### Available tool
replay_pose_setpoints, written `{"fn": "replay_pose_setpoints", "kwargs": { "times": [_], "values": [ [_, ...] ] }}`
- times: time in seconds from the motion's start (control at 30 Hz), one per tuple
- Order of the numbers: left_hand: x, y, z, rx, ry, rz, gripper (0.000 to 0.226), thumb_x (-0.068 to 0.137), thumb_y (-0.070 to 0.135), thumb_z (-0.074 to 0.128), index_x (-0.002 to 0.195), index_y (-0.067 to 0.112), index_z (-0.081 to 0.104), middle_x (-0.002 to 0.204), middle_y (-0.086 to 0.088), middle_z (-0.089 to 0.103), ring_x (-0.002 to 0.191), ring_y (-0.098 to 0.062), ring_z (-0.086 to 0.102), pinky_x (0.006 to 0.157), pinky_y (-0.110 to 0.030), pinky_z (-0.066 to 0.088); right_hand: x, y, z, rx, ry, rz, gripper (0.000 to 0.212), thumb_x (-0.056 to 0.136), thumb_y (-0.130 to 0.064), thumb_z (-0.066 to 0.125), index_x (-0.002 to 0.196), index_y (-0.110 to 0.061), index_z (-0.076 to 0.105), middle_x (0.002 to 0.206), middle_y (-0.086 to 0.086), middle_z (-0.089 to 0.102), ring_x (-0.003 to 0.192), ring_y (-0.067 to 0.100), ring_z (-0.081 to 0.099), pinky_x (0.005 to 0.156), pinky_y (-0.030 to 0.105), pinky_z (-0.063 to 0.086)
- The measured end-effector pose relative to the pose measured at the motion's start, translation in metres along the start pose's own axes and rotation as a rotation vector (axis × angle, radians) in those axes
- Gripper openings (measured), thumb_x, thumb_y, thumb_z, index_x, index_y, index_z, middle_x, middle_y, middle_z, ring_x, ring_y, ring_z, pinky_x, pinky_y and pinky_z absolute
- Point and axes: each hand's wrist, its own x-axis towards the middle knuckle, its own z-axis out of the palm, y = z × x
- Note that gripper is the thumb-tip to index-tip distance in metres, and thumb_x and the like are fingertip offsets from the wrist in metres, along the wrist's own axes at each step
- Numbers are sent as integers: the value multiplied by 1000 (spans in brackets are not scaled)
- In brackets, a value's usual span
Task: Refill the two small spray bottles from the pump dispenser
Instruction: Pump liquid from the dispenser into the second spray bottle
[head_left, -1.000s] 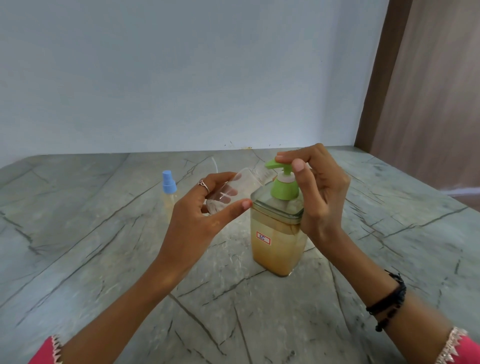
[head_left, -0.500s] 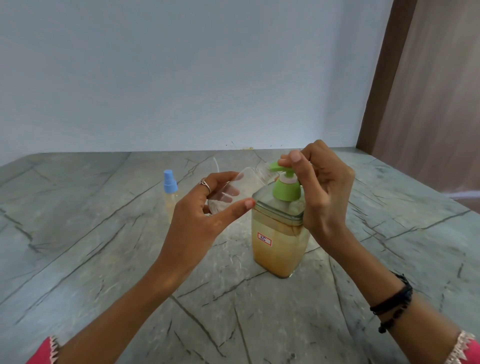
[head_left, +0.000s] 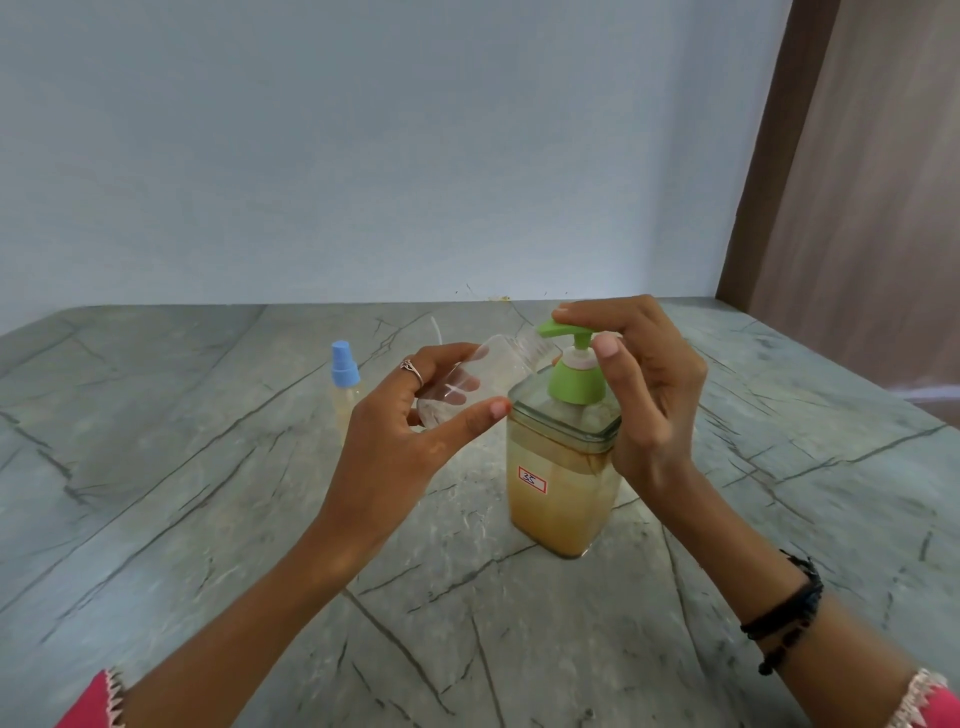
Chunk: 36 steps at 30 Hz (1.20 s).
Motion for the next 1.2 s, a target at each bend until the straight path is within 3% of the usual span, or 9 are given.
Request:
{"fn": "replay_pose_setpoints", "kwargs": {
  "times": [0.2,0.33,0.73,0.87,1.1,1.2],
  "values": [
    [0,-1,0,-3,10,-6,44,58,54,64,100,45,57,93,17,65,91,5,61,72,-6,47,2,0,1,-7,33,25,22,90,-22,46,87,-16,67,80,8,64,72,11,58,62,13,41],
    [0,-4,1,18,13,-11,45,57,59,69,99,46,57,91,18,66,93,3,61,72,-7,47,5,0,2,-23,25,41,24,90,-26,48,82,-15,68,68,18,59,64,19,54,54,23,40],
    [-1,-1,3,-18,9,-13,45,58,53,63,101,43,56,96,18,65,93,5,61,73,-9,49,-1,3,-1,7,-14,-25,26,91,-22,43,100,-13,65,97,4,67,82,0,62,68,14,44],
    [1,0,4,-16,16,-3,42,60,51,64,100,44,56,94,17,65,91,5,61,72,-8,48,1,4,-2,12,-4,-17,27,91,-21,43,94,-12,68,91,9,68,86,9,63,70,19,46],
    [0,-3,3,14,23,-1,42,60,51,65,100,43,58,93,15,66,94,1,60,76,-8,47,4,2,0,-19,17,21,25,90,-24,47,83,-15,69,70,13,62,67,12,54,58,13,39],
    [-1,-4,2,29,8,14,42,63,49,66,104,42,59,93,13,67,93,-3,62,78,-12,49,2,4,0,-32,17,-5,27,91,-23,45,84,-14,69,73,11,64,68,9,55,60,13,39]
  ]
}}
